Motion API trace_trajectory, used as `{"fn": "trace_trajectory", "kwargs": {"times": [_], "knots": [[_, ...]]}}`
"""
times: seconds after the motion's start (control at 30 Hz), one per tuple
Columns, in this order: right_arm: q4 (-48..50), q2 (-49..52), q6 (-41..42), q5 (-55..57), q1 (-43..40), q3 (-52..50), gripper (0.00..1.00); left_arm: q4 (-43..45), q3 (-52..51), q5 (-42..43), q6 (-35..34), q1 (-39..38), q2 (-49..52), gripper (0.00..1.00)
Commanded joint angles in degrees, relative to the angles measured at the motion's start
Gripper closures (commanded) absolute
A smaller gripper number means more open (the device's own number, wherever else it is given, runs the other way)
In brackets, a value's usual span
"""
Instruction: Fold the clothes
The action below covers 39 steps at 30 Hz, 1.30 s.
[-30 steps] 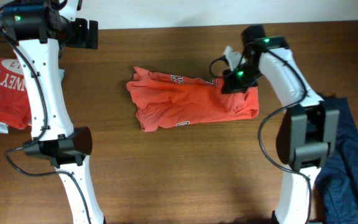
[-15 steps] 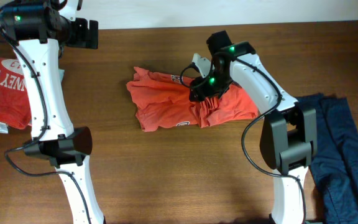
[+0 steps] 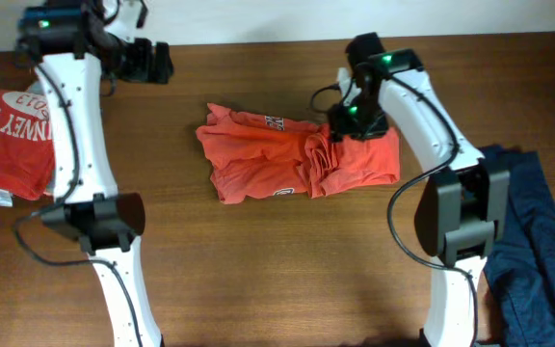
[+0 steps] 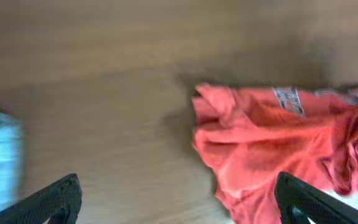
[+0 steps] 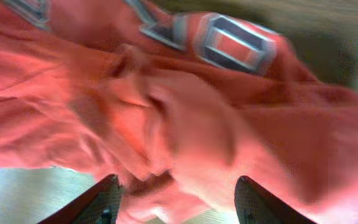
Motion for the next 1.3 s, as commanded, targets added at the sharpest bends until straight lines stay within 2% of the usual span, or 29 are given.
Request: {"fn": "trace_trajectory", "kwargs": {"times": [0.0,0.23,0.4,0.63,0.83,0.87,0.93,1.0,1.07,1.1,1.13,1.17,1.27], "knots": [[-3.5,-3.7,0.8,1.9,-5.3,5.9,0.33,0.4,-6.0,12.3,3.2,0.0,7.4,0.01],[-9.5,-3.7,0.1,2.1,-15.0,9.3,0.30,-3.1,-7.8,19.6,5.7,0.0,18.2,0.02],[-9.8,-3.7,0.1,2.1,-18.3,9.3,0.30,-6.1,-8.1,24.2,9.6,0.0,21.1,0.05],[-8.8,-3.7,-0.7,2.1,-19.0,9.3,0.29,-5.5,-13.5,22.8,10.4,-1.2,21.4,0.06],[-8.0,-3.7,-1.2,2.3,-19.0,9.3,0.28,-3.2,-18.2,23.1,10.4,-3.9,21.3,0.11],[-7.7,-3.7,-1.2,2.3,-19.0,9.3,0.26,-2.5,-18.8,23.0,10.4,-4.5,21.4,0.19],[-7.5,-3.7,-1.2,2.3,-19.0,9.3,0.25,0.8,-20.2,22.8,10.4,-6.9,21.4,0.41],[-7.5,-3.7,-1.2,2.3,-19.0,9.3,0.24,3.7,-21.1,21.8,10.2,-8.7,21.4,0.57],[-7.5,-3.7,-1.4,2.3,-19.0,9.3,0.24,6.6,-21.9,15.4,6.6,-11.1,21.4,0.61],[-7.5,-3.7,-1.4,2.4,-19.0,9.3,0.24,7.0,-21.9,12.6,5.8,-12.0,21.4,0.67],[-7.5,-3.7,-1.4,2.4,-19.0,9.3,0.24,7.4,-21.9,9.9,4.7,-12.8,21.4,0.78],[-7.5,-3.7,-1.4,2.4,-19.0,9.3,0.24,7.7,-21.9,7.4,3.1,-13.6,21.3,0.99],[-7.8,-3.7,-1.4,2.4,-19.0,9.3,0.24,7.2,-21.8,7.3,2.6,-12.5,21.3,0.99]]}}
